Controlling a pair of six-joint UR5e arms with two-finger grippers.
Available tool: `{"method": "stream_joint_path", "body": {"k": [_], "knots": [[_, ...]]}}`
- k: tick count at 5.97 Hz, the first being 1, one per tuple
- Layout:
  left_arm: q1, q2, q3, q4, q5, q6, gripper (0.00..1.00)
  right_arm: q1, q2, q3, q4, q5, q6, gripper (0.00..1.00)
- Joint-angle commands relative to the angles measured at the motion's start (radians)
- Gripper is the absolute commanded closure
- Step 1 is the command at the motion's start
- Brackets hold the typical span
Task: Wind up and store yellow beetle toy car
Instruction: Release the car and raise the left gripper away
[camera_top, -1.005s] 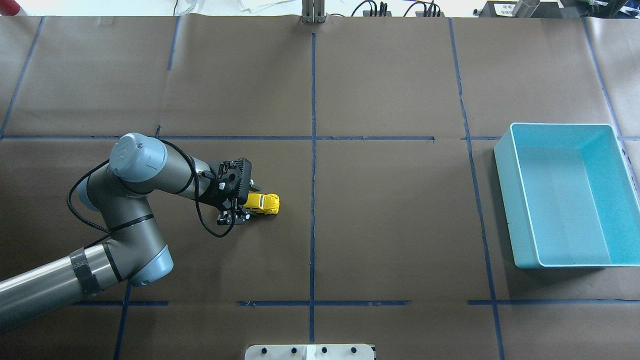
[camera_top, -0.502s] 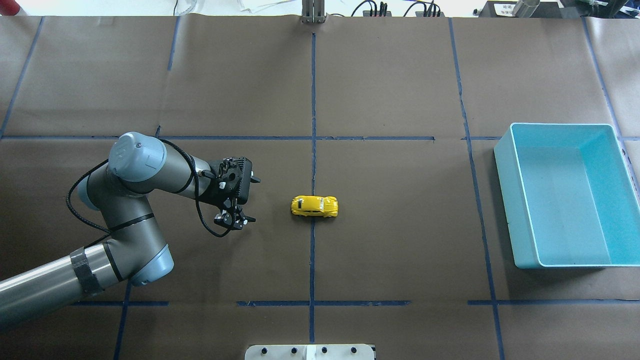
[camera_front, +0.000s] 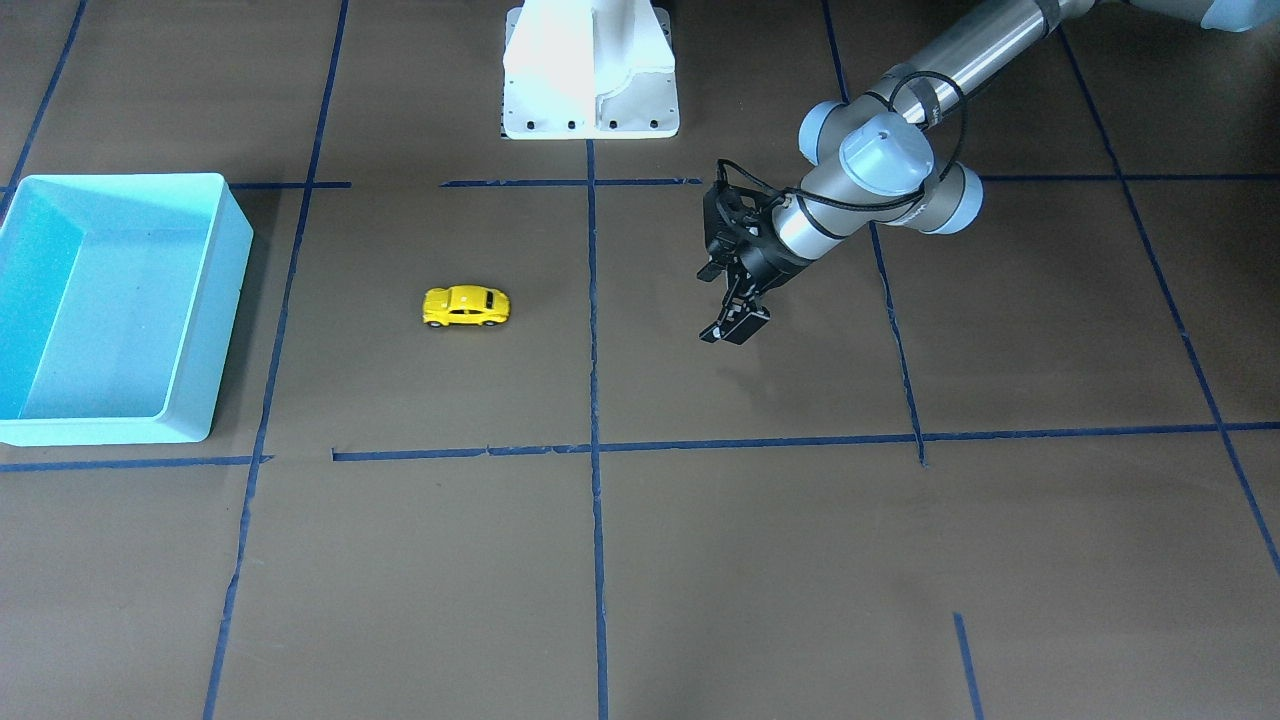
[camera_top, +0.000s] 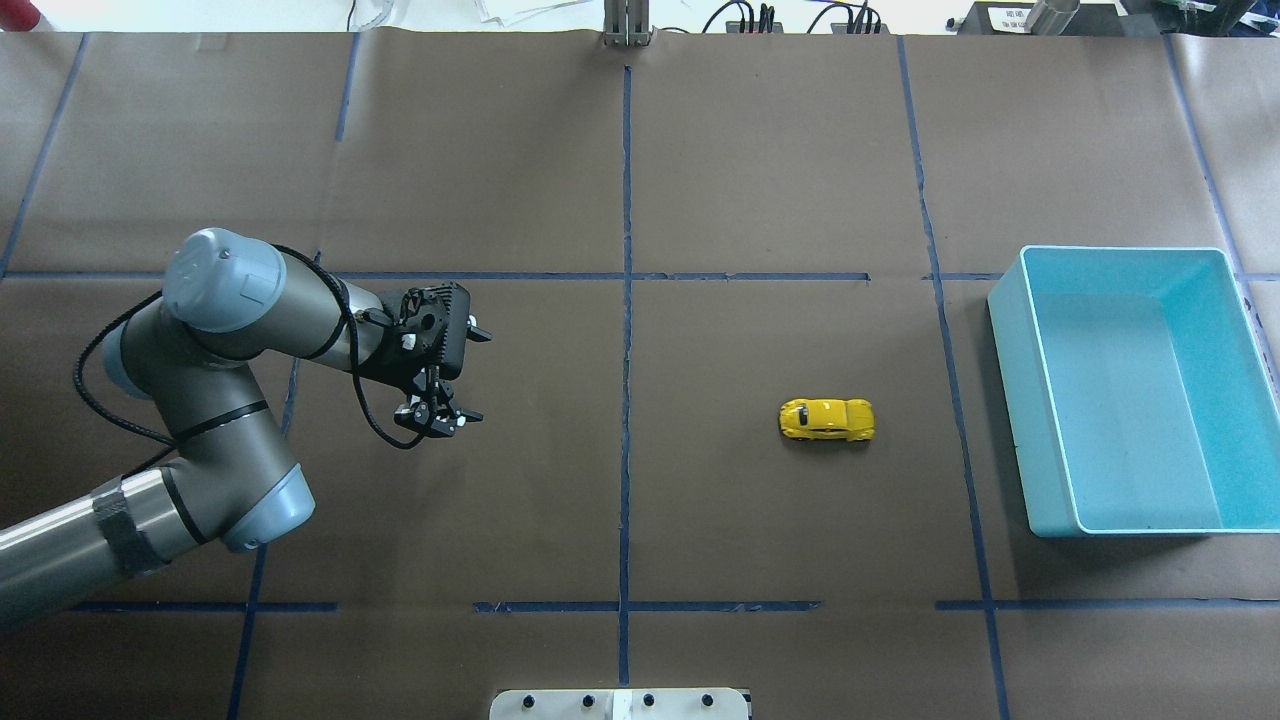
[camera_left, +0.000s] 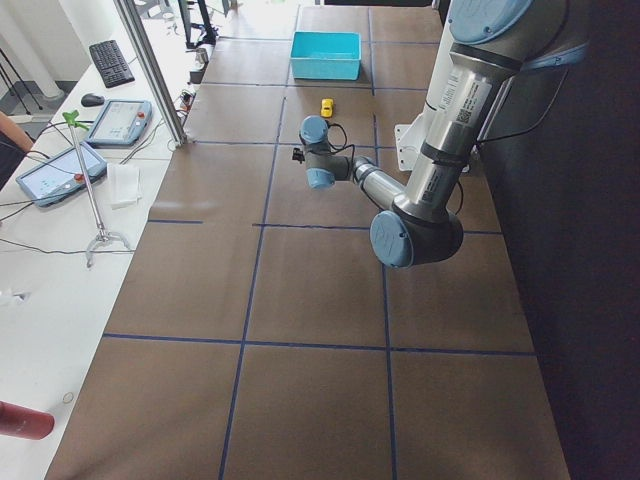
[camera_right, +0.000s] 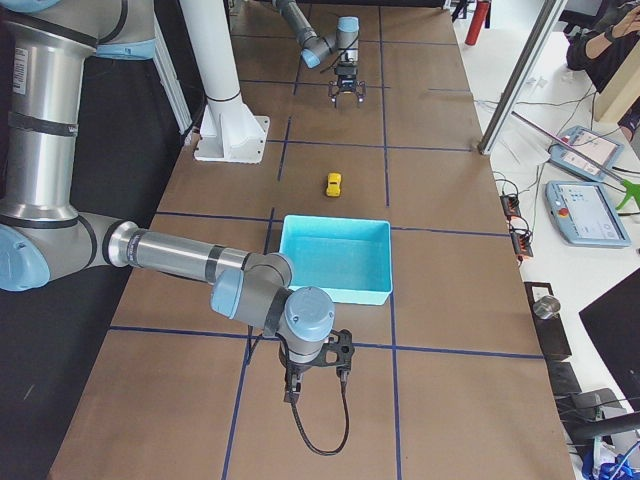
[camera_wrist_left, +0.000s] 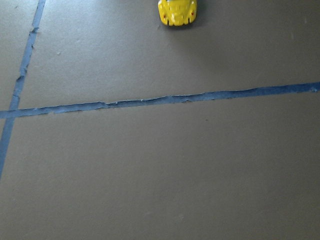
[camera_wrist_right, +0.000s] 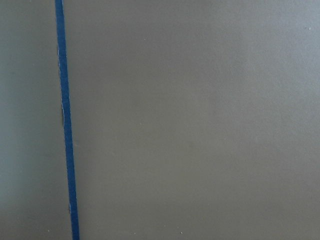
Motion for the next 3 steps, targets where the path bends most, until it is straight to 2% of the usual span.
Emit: {"method": "stream_joint_path", "body": {"k": [1, 2, 3], "knots": [[-0.040, 0.117, -0.214, 0.271, -0.010, 0.008, 0.00, -0.068, 0.009, 0.014, 0.058, 0.001, 0.010, 0.00], [-0.087, 0.149, -0.271, 0.416, -0.010, 0.008, 0.00, -0.088, 0.013, 0.016, 0.193, 0.004, 0.007, 0.00], [-0.200, 0.188, -0.310, 0.550, -0.012, 0.008, 0.00, -0.148, 0.018, 0.057, 0.215, 0.003, 0.000, 0.00]]}}
